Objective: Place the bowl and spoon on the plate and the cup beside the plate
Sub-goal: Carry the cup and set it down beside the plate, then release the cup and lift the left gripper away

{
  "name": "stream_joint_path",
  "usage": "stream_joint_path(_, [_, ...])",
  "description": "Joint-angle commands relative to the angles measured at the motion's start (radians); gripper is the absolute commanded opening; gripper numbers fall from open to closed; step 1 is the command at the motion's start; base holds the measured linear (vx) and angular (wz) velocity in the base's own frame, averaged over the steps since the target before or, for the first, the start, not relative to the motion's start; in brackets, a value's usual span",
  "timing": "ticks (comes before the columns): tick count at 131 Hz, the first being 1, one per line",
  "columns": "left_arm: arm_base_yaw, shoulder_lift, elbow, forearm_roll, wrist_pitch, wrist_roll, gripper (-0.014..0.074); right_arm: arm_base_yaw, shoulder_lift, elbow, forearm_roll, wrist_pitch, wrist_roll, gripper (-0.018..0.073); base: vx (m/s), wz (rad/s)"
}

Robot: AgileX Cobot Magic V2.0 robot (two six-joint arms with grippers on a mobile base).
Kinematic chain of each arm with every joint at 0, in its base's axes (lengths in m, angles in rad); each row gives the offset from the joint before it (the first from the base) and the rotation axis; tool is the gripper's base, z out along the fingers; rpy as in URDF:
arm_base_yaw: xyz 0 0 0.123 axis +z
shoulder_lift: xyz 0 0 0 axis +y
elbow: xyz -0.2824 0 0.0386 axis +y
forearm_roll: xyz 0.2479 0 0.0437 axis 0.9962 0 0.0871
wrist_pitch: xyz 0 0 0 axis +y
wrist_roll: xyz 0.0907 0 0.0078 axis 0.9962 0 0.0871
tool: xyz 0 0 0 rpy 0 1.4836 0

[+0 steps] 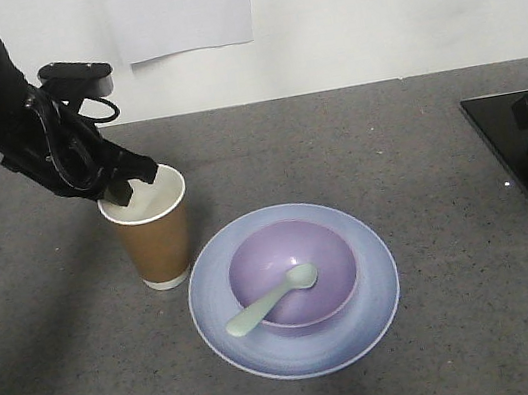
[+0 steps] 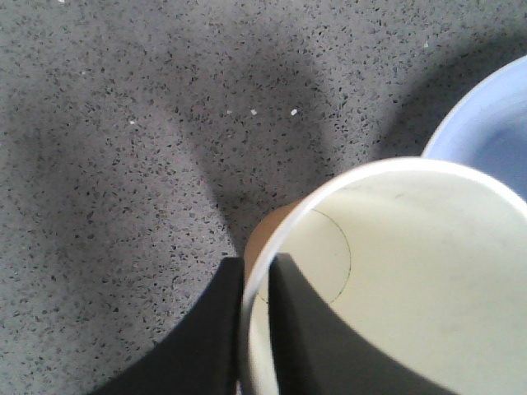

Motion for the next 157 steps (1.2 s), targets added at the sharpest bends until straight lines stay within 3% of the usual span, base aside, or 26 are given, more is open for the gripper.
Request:
stream_joint_path(1, [-0.005, -0.047, -0.026, -0.013, -0.022, -0.011, 0.018, -0.002, -0.027, -0.024, -0.009, -0.04, -0.002, -0.0007, 0.0, 0.0])
stream_joint_path(32, [-0.005, -0.053, -0.026, -0.014, -0.014, -0.018, 0.034, -0.002, -0.027, -0.024, -0.009, -0.04, -0.002, -0.0007, 0.0, 0.0])
stream_joint_path(90, [-0.005, -0.151, -0.141, -0.01, -0.01, -0.027, 0.034, -0.002, -0.027, -0.024, -0.009, -0.04, -0.002, -0.0007, 0.0, 0.0])
stream_joint_path(112, [-0.004, -0.188, -0.146, 0.062, -0.009, -0.028, 0.0237, -0.002, -0.027, -0.024, -0.009, -0.04, -0.002, -0.0007, 0.0, 0.0])
stream_joint_path(134, [-0.004, -0.202, -0.142, 0.097, 0.001, -0.046, -0.0011, -0.002, -0.027, -0.024, -0.009, -0.04, -0.002, -0.0007, 0.0, 0.0])
stream_joint_path(157, [-0.004, -0.205, -0.142, 0.09, -0.034, -0.045, -0.0008, -0.002, -0.027, -0.024, -0.009, -0.04, -0.002, -0.0007, 0.0, 0.0])
